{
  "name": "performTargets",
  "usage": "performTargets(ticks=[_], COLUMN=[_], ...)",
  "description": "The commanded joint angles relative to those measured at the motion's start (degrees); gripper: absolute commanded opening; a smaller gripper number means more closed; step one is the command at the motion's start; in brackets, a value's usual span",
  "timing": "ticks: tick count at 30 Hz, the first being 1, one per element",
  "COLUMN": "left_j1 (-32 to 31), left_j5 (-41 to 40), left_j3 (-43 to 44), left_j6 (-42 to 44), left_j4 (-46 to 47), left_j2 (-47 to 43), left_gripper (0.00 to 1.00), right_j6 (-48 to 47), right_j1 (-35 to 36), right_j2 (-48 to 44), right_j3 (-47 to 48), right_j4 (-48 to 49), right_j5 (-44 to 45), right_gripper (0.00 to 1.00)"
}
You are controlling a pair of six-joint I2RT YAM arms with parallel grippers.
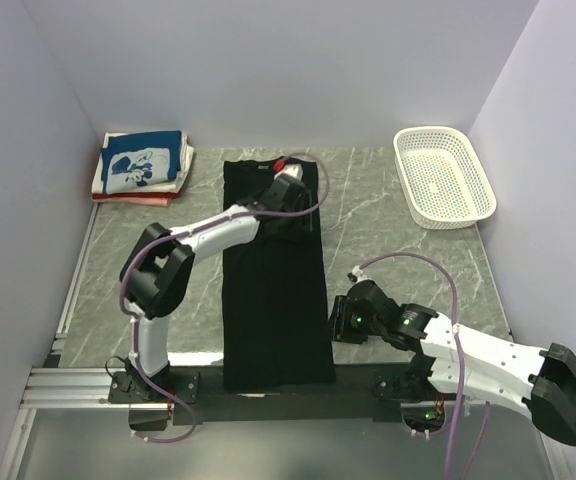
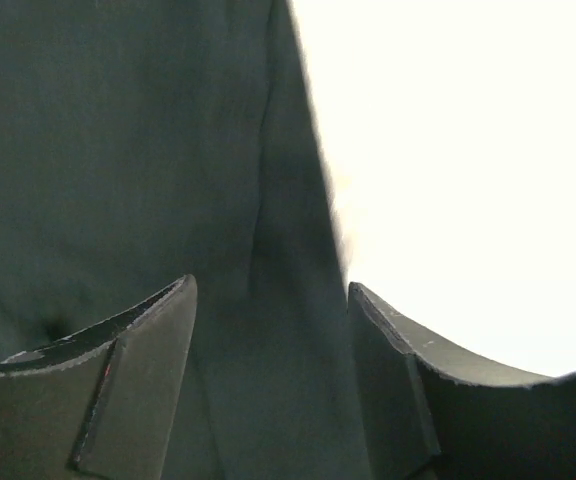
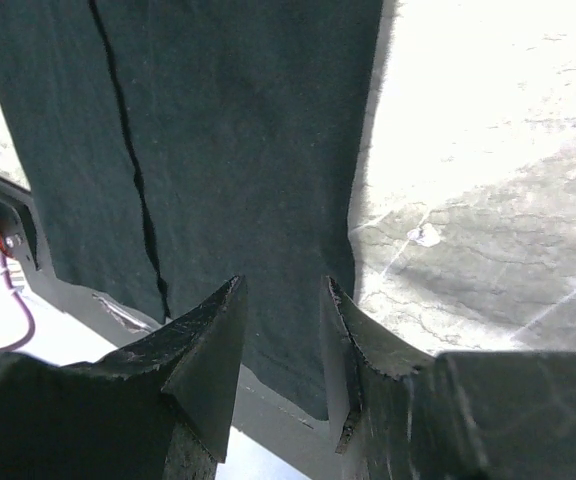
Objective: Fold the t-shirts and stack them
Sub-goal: Fold the tshirt
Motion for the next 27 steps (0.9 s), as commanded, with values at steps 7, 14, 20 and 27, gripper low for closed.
performTargets(ticks=[7,14,20,27], left_j1=[-0.18,1.22,2.45,3.68], left_j5=[-12.93,-15.04,-15.66,-13.46], left_j3=[25.40,35.60,35.60,37.80], left_j6=[12.82,14.94,15.03,15.12], left_j4=[-7.17,-7.61,-4.97,-4.79], left_j2=[17.19,25.64,26.79,29.07], left_gripper=[0.66,0.63,0.56,0.40], right_j6=[-0.76,-0.67,-0.49,-0.49], right_j1=[0.28,0.37,0.20,0.20], right_j2=[-3.48,-5.67,-6.73,-6.82], right_j3=[2.63,1.93,1.40,1.22], right_j4=[-2.80,-3.59,-3.85,-4.03], right_j5=[4.07,4.51,4.69,4.86], right_gripper=[0.43,0.43,0.43,0.42])
